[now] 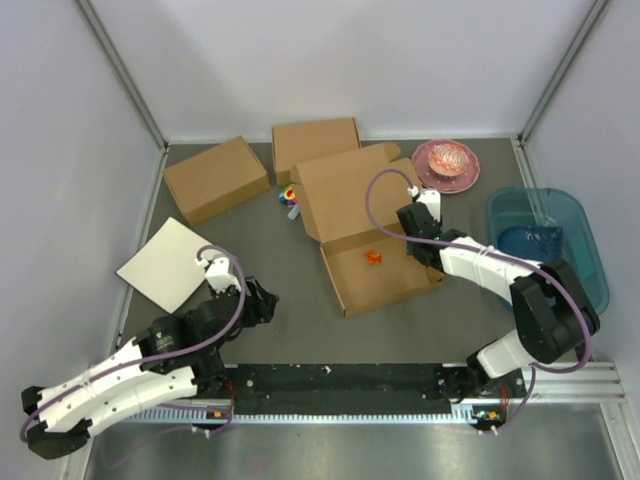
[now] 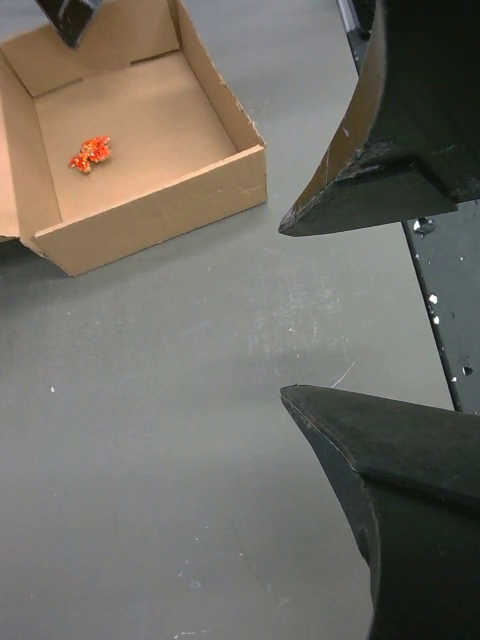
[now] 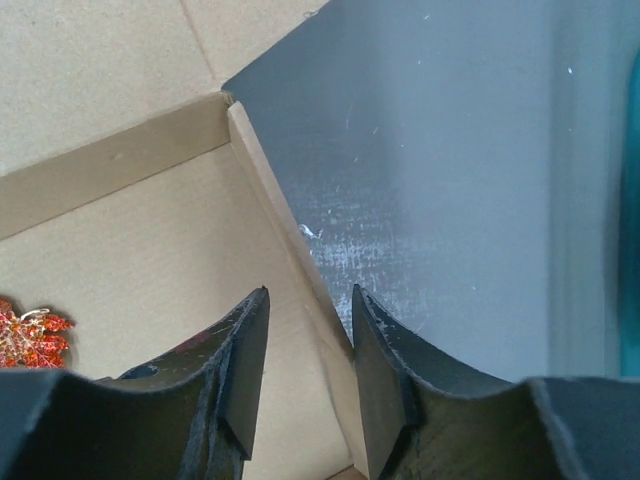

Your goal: Fold the paper box

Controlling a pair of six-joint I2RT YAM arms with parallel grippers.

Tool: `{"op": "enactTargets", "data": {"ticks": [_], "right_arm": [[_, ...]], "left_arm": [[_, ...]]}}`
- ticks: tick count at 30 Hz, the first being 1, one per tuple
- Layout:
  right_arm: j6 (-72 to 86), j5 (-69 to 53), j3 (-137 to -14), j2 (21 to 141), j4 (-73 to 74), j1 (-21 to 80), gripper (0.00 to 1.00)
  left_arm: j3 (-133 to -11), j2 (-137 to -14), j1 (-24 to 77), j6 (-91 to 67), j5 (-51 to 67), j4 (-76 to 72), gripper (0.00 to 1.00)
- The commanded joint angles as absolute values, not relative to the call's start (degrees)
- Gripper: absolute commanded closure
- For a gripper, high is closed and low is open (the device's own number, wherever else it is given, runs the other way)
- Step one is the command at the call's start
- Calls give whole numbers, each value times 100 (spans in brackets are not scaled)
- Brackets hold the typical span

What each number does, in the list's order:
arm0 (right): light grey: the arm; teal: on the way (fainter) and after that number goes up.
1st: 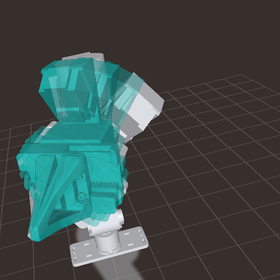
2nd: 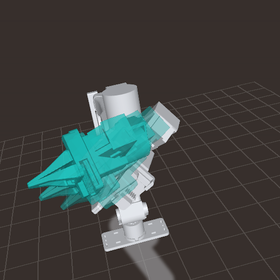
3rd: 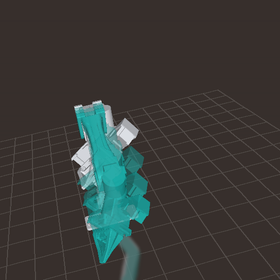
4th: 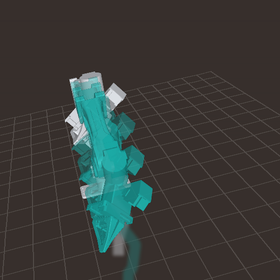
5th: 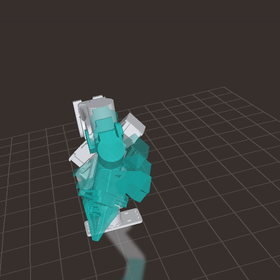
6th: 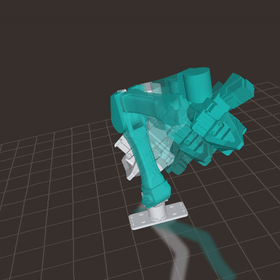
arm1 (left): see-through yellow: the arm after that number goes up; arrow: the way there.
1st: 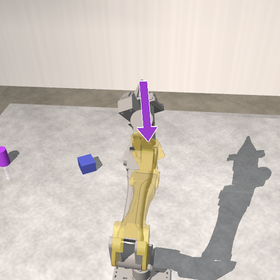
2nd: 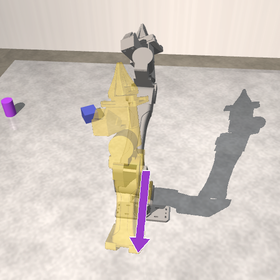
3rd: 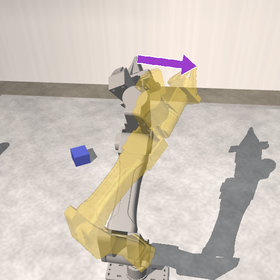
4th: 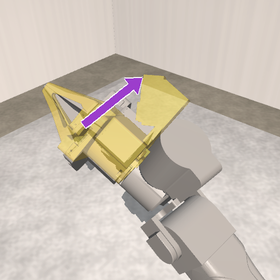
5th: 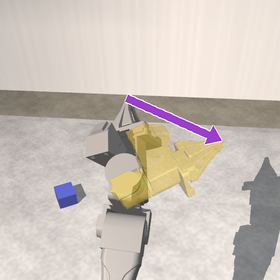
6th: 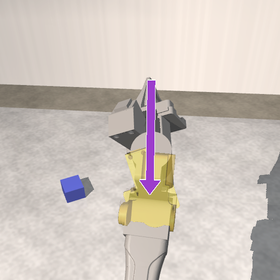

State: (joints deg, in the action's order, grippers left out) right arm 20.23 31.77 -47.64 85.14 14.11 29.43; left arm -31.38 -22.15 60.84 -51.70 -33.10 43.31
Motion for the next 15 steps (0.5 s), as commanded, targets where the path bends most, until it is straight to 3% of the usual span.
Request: {"op": "enactTargets", "data": {"ticks": [1, 15], "right_arm": [[2355, 2751, -4553, 8245, 1230, 3005, 63], [3295, 2839, -3930, 7638, 1705, 4411, 77]], "left_arm": [[-3129, -2531, 6082, -5010, -3358, 3755, 33], [-3208, -3410, 6091, -4817, -3760, 3033, 32]]}}
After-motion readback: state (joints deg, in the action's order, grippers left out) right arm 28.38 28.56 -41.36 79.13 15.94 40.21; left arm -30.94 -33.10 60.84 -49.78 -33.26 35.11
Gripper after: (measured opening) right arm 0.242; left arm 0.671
